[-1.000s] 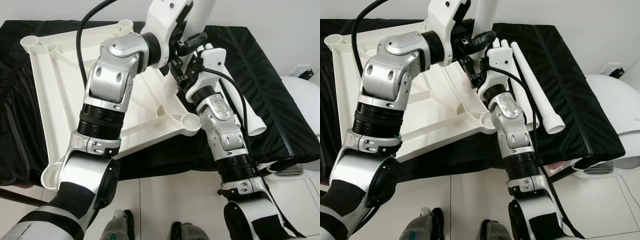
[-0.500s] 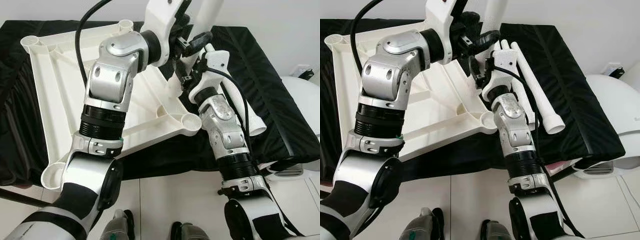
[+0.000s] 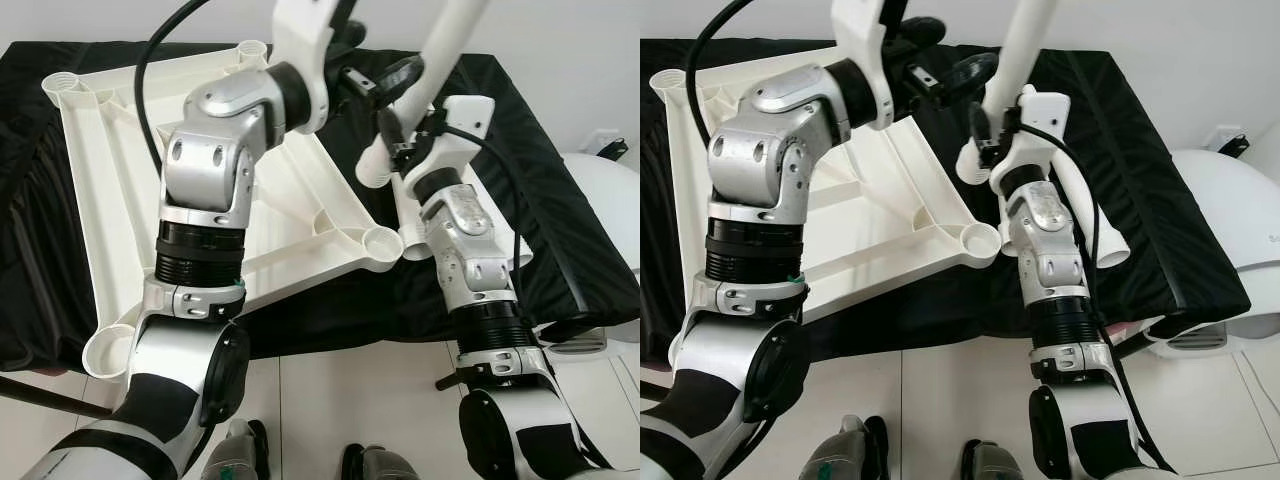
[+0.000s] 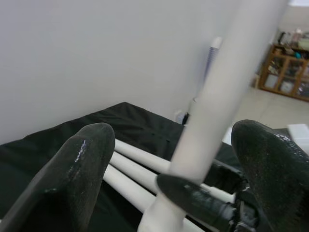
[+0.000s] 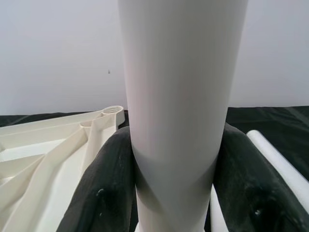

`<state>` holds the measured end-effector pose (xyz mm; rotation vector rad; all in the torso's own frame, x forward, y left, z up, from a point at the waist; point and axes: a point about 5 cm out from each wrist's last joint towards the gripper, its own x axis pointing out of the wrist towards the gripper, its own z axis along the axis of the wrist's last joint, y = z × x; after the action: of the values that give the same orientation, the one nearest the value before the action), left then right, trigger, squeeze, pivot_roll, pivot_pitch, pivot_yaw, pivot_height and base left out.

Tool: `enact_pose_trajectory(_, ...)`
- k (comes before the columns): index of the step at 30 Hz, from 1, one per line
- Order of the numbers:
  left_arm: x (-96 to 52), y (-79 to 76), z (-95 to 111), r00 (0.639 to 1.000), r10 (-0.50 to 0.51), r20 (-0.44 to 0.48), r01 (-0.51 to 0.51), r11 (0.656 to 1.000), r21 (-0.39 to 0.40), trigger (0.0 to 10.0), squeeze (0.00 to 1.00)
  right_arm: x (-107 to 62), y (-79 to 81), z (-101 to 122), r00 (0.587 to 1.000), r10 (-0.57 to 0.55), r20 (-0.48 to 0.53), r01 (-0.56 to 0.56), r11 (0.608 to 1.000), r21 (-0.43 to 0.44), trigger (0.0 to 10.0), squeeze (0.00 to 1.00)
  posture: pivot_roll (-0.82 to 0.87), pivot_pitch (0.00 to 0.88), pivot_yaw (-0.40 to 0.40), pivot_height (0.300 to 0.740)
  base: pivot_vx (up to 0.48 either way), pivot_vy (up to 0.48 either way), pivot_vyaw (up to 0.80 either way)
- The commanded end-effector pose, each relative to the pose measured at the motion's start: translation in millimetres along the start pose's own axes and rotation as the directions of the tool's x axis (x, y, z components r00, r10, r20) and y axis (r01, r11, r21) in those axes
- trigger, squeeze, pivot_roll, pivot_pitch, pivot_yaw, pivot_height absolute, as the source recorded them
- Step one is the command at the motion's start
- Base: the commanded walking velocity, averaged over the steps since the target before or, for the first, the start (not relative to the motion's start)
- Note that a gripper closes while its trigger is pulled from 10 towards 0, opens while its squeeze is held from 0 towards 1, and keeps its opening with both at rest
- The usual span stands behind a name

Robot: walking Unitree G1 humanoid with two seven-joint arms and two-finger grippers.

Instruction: Building children table

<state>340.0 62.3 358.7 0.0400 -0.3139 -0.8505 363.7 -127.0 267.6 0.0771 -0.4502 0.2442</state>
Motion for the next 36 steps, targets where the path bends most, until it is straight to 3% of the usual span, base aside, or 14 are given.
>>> enact_pose_trajectory(1,-3.4,14.6,-5,0.969,0.246,-0.010,-0.247,0.968,-0.045,10.0,0.00,-1.9,-4.7,2,1.000,-0.006,0.010,0.006,1.000,-0.011,10.0,0.00,0.03,0.132,-0.038,0.740,0.000,0.000,0.00)
enact_pose_trajectory(6,-8.5,13.1,-22,0.975,0.215,-0.051,-0.218,0.974,-0.059,10.0,0.00,-6.6,-7.7,5,0.997,0.077,-0.005,-0.077,0.996,-0.034,10.0,0.00,0.02,0.128,-0.033,0.740,0.000,0.000,0.00)
enact_pose_trajectory(10,-9.5,-7.0,-44,0.989,0.096,-0.109,-0.101,0.994,-0.043,10.0,0.00,-10.6,-9.6,15,0.986,0.164,0.024,-0.163,0.986,-0.045,10.0,0.00,0.01,0.132,-0.031,0.740,0.000,0.000,0.00)
enact_pose_trajectory(15,-9.3,-24.7,-58,0.990,0.002,-0.141,-0.010,0.999,-0.052,10.0,0.00,-10.6,-16.8,23,0.980,0.196,0.044,-0.193,0.980,-0.055,10.0,0.00,0.01,0.139,-0.029,0.740,0.000,0.000,0.00)
enact_pose_trajectory(21,-10.9,-36.2,-70,0.983,-0.060,-0.172,0.054,0.998,-0.040,10.0,0.00,-12.7,-21.7,27,0.972,0.227,0.053,-0.225,0.973,-0.041,10.0,0.00,0.01,0.146,-0.022,0.740,0.000,0.000,0.00)
enact_pose_trajectory(22,-17.9,-45.4,-85,0.968,-0.113,-0.223,0.113,0.994,-0.011,10.0,0.00,-18.1,-26.8,25,0.971,0.234,0.053,-0.234,0.972,-0.017,10.0,0.00,0.01,0.151,-0.013,0.740,0.000,0.000,0.00)
enact_pose_trajectory(28,-34.8,-58.1,-112,0.927,-0.189,-0.325,0.198,0.980,-0.005,10.0,0.00,-31.2,-30.3,17,0.962,0.273,0.023,-0.273,0.962,0.027,10.0,0.00,0.01,0.157,0.000,0.740,0.000,0.000,0.00)
enact_pose_trajectory(36,-47.5,-64.4,-127,0.890,-0.236,-0.390,0.259,0.966,0.008,10.0,0.00,-43.9,-34.5,12,0.951,0.310,-0.008,-0.309,0.949,0.067,10.0,0.00,0.00,0.161,0.004,0.740,0.000,0.000,0.00)
